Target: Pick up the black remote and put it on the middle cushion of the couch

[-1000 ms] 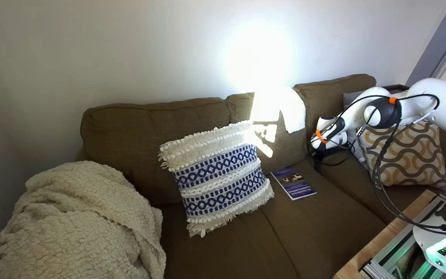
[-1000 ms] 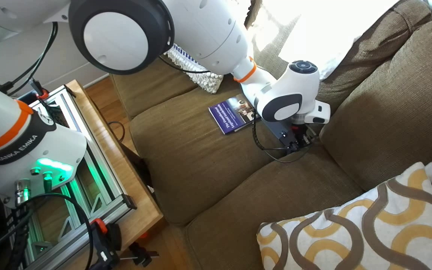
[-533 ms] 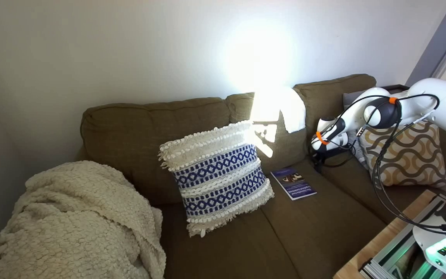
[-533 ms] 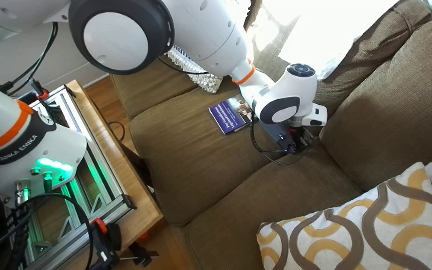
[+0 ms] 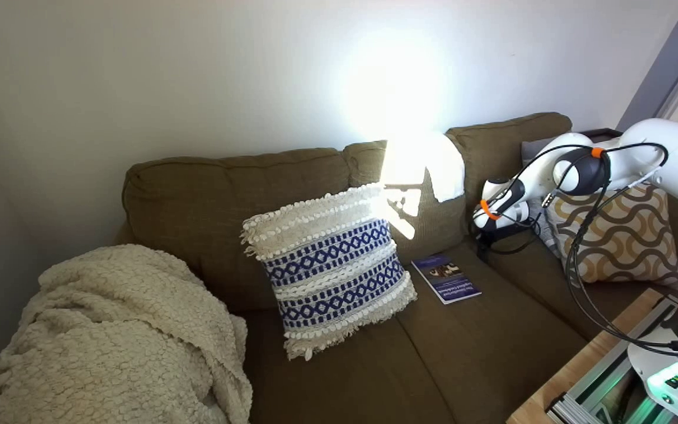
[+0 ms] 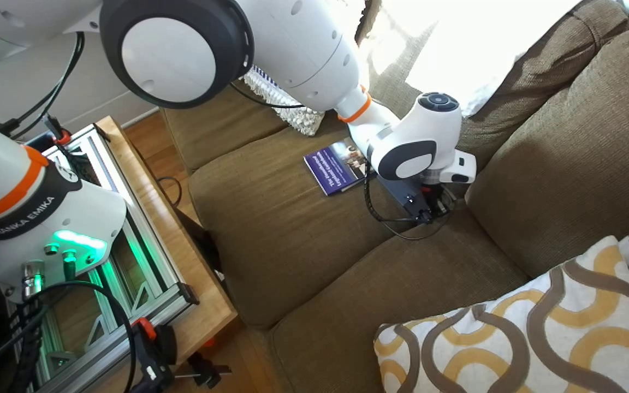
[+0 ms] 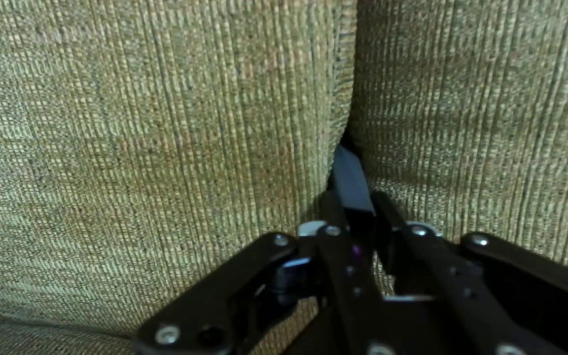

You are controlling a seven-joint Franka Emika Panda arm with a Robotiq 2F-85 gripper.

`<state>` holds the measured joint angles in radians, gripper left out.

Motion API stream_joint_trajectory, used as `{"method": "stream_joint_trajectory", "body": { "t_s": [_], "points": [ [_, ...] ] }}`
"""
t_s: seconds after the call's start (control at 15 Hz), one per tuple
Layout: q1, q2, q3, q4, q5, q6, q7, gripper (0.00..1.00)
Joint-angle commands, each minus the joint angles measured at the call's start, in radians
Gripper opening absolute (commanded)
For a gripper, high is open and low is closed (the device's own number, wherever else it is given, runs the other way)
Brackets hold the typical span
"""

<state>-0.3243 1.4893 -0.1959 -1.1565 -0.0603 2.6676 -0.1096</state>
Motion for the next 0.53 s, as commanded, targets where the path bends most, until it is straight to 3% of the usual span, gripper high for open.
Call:
{"method": "stream_joint_trajectory", "body": {
  "t_s": [0.0,0.47],
  "points": [
    [-0.010,0.000,-0.003,0.017,-0.015,-0.029,-0.004,0.05],
    [-0.004,-0.008,-0.022,0.032,-0.007,-0.064,0.000,0.05]
  ]
}}
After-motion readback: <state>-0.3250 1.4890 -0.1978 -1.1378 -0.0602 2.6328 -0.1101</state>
